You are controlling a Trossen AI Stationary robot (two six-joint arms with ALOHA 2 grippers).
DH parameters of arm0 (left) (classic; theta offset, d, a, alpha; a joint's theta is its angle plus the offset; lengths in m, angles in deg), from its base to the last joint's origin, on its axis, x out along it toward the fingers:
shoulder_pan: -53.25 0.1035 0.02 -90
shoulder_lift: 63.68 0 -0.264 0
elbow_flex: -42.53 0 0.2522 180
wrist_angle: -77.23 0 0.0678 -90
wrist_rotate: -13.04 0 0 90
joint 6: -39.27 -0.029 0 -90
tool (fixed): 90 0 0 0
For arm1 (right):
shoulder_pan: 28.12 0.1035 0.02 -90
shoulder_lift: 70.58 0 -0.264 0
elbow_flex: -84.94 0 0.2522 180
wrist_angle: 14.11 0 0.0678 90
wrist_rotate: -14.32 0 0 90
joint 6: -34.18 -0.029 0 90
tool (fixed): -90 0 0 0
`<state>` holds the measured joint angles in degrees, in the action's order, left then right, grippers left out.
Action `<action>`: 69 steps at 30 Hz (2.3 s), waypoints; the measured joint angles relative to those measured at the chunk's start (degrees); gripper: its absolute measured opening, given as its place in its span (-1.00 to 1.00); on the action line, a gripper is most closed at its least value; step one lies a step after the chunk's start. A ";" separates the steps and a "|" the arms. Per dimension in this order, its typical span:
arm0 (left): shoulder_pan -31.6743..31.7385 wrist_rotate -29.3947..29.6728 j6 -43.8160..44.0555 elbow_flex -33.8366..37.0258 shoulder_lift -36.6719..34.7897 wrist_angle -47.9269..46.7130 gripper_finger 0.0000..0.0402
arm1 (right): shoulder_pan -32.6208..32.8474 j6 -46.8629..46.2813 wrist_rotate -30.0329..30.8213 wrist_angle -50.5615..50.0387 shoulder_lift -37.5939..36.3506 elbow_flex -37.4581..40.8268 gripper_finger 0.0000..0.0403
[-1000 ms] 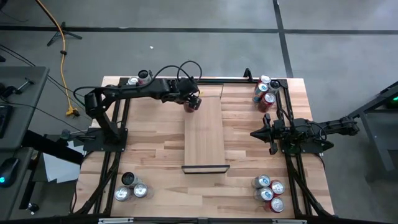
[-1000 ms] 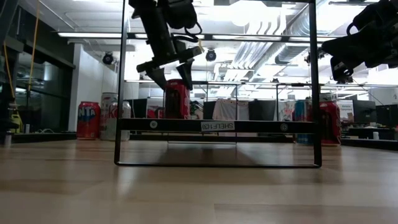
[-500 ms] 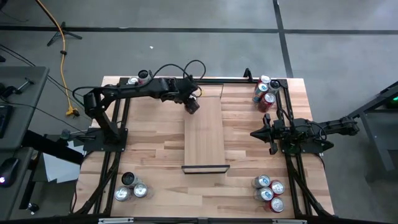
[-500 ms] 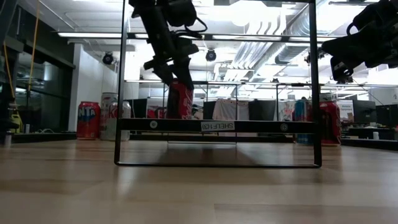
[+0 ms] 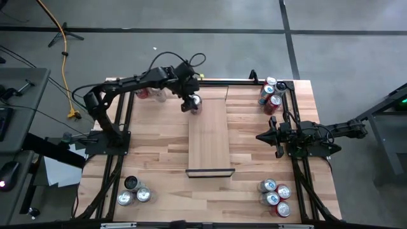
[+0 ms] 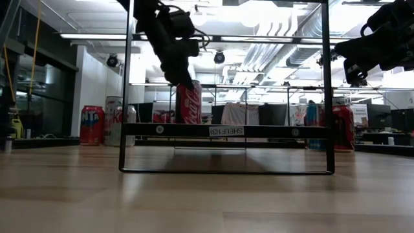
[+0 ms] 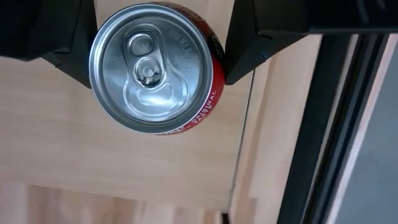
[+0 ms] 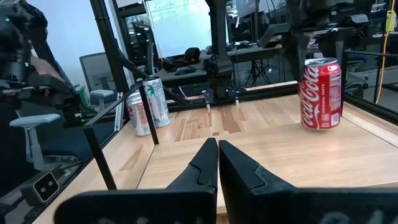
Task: Place canned beverage on shelf
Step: Put the red soda can on the shelf
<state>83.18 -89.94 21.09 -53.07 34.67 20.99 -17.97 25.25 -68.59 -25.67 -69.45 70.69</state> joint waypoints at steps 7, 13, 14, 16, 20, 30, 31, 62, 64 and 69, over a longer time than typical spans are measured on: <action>1.30 -1.70 -5.96 0.00 0.00 0.07 0.04 | 0.00 0.00 0.00 0.02 0.00 0.00 -1.00; 1.29 -1.57 -5.93 0.00 0.00 -0.20 0.07 | 0.00 0.00 0.00 0.01 0.00 0.02 -1.00; 1.27 -1.40 -5.97 0.00 0.00 -0.19 0.09 | 0.00 0.00 0.00 0.01 0.00 0.00 -1.00; 1.27 -0.69 -5.92 0.00 0.00 -0.20 0.14 | 0.01 0.00 0.00 0.00 0.00 0.00 -1.00; 1.27 1.32 -5.52 0.00 0.00 -0.17 0.25 | 0.00 0.00 0.00 0.02 0.00 0.00 -1.00; 1.27 1.46 -3.56 0.00 0.00 0.11 0.42 | 0.02 0.00 0.00 0.00 -0.02 0.02 -1.00; 1.27 1.44 -3.29 0.00 0.00 0.14 0.43 | 0.01 0.00 -0.01 0.00 -0.02 0.01 -1.00; -12.48 36.50 44.52 -10.84 -0.48 -4.38 0.48 | 0.02 0.00 -0.02 0.02 -0.02 0.02 -1.00; -13.24 39.20 49.62 -10.84 -0.48 -5.91 0.48 | 0.02 0.00 0.00 0.01 -0.02 0.01 -1.00; -13.51 41.08 55.82 -8.66 -0.50 -8.47 0.47 | 0.00 0.00 -0.02 0.01 -0.02 0.01 -1.00</action>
<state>69.67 -48.86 76.91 -61.74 34.17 12.51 -17.96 25.25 -68.61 -25.66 -69.47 70.69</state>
